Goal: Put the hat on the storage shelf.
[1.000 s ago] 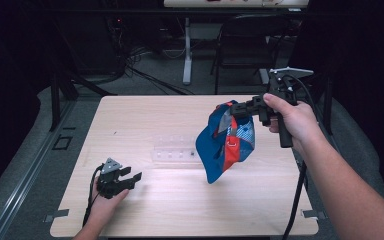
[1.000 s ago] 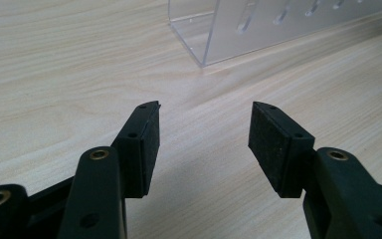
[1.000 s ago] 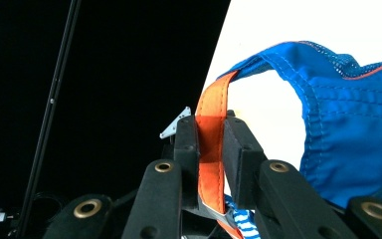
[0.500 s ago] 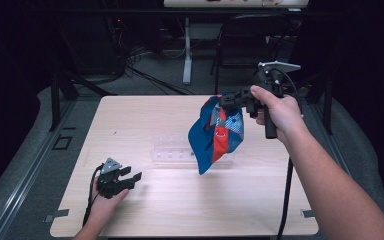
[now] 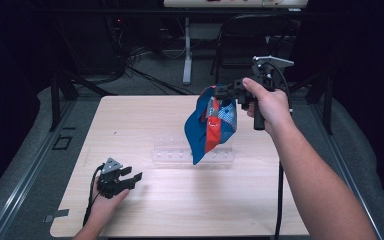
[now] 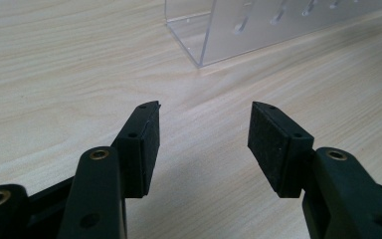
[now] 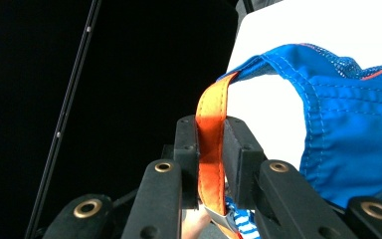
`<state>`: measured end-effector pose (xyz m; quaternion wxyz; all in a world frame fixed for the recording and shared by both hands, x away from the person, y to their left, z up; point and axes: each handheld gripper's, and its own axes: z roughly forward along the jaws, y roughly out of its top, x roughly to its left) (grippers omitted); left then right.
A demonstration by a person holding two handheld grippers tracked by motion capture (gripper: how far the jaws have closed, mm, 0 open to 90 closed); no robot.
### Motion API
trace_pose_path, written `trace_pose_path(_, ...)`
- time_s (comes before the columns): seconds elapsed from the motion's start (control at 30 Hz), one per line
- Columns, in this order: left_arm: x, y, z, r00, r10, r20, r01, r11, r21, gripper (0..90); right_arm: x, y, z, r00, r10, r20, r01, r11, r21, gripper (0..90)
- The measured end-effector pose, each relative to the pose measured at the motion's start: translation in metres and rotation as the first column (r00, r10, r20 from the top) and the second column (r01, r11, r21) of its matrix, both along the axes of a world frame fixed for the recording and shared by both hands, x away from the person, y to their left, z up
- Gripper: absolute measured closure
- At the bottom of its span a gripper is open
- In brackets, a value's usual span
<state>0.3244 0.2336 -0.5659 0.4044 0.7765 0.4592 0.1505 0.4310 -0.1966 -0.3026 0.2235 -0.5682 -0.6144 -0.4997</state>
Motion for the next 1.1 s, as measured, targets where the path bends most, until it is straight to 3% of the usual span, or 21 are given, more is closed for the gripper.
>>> trace_pose_path(0.37, 0.0, -0.002, 0.0, 0.9999, -0.008, -0.012, 0.008, 1.0, 0.005, 46.9, 0.013, 0.0, -0.006, 0.9982, -0.058, 0.012, 0.058, 0.998, 0.015, 78.1)
trace_pose_path(0.73, -0.001, -0.013, 0.001, 0.9992, -0.035, 0.019, 0.035, 0.9993, 0.014, 47.2, 0.015, -0.003, -0.016, 0.9967, -0.081, 0.005, 0.081, 0.997, -0.007, 78.1)
trace_pose_path(0.9, -0.003, -0.032, 0.007, 0.9957, -0.069, 0.062, 0.069, 0.9976, 0.006, 47.3, 0.014, -0.007, -0.017, 0.996, -0.089, 0.004, 0.089, 0.996, 0.001, 78.1)
trace_pose_path(1.1, -0.002, -0.062, 0.024, 0.9815, -0.125, 0.145, 0.128, 0.9916, -0.015, 49.9, 0.014, -0.005, -0.018, 0.9971, -0.077, 0.001, 0.077, 0.997, 0.013, 78.1)
